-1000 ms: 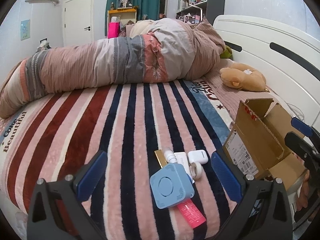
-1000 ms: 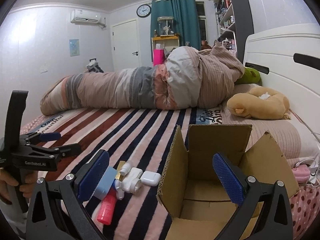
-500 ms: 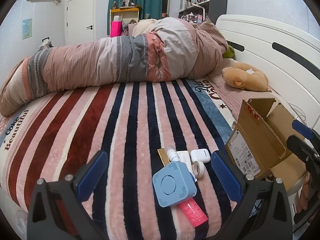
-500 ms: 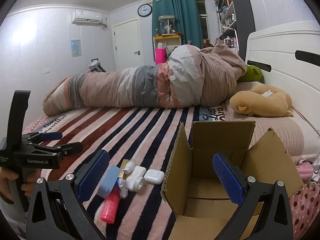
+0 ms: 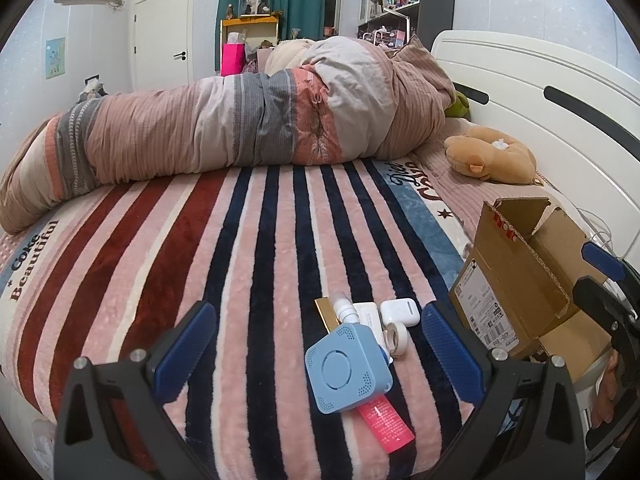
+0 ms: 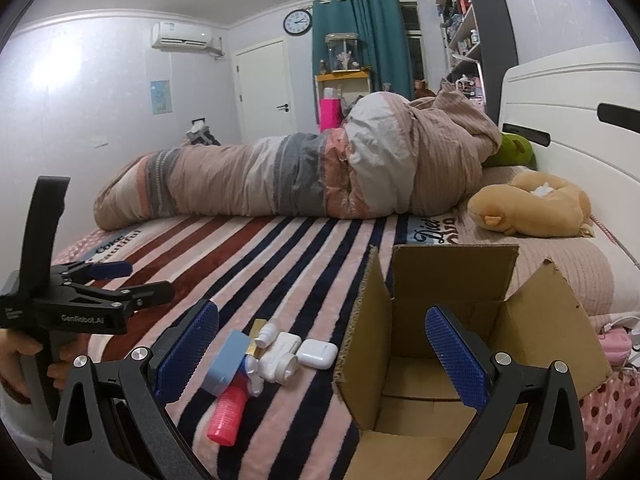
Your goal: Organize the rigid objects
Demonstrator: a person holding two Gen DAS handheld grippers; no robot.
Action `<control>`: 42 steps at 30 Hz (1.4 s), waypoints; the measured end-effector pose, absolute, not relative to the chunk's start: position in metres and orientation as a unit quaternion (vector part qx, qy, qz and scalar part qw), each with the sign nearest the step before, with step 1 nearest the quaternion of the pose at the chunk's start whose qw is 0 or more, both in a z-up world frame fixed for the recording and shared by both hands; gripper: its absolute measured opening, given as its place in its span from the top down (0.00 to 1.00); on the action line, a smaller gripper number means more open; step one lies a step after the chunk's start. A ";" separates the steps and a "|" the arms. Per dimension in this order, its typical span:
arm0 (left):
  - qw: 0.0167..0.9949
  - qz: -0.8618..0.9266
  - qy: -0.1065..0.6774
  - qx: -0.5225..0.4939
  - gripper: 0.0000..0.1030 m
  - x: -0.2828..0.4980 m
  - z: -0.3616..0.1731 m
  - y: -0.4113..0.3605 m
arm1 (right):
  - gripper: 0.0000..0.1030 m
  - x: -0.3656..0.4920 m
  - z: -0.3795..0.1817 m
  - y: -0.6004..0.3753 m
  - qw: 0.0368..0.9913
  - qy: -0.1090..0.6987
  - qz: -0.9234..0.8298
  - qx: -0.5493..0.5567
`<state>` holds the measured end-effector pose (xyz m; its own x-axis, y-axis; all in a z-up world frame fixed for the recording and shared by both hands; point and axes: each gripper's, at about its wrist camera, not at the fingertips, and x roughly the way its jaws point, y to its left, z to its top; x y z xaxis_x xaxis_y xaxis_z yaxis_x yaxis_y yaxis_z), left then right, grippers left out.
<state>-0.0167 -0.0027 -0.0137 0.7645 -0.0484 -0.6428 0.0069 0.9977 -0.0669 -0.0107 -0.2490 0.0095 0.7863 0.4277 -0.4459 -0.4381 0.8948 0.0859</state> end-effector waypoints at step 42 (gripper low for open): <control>0.929 0.065 0.360 -0.047 0.00 -0.011 -0.079 0.105 | 0.40 0.034 -0.108 -0.104 0.842 0.419 0.334 -0.066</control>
<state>-0.0115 0.1047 -0.0795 0.7316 0.0873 -0.6761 -0.1552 0.9870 -0.0405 0.0343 -0.1039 -0.1081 0.4260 0.5070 -0.7494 -0.6168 0.7687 0.1694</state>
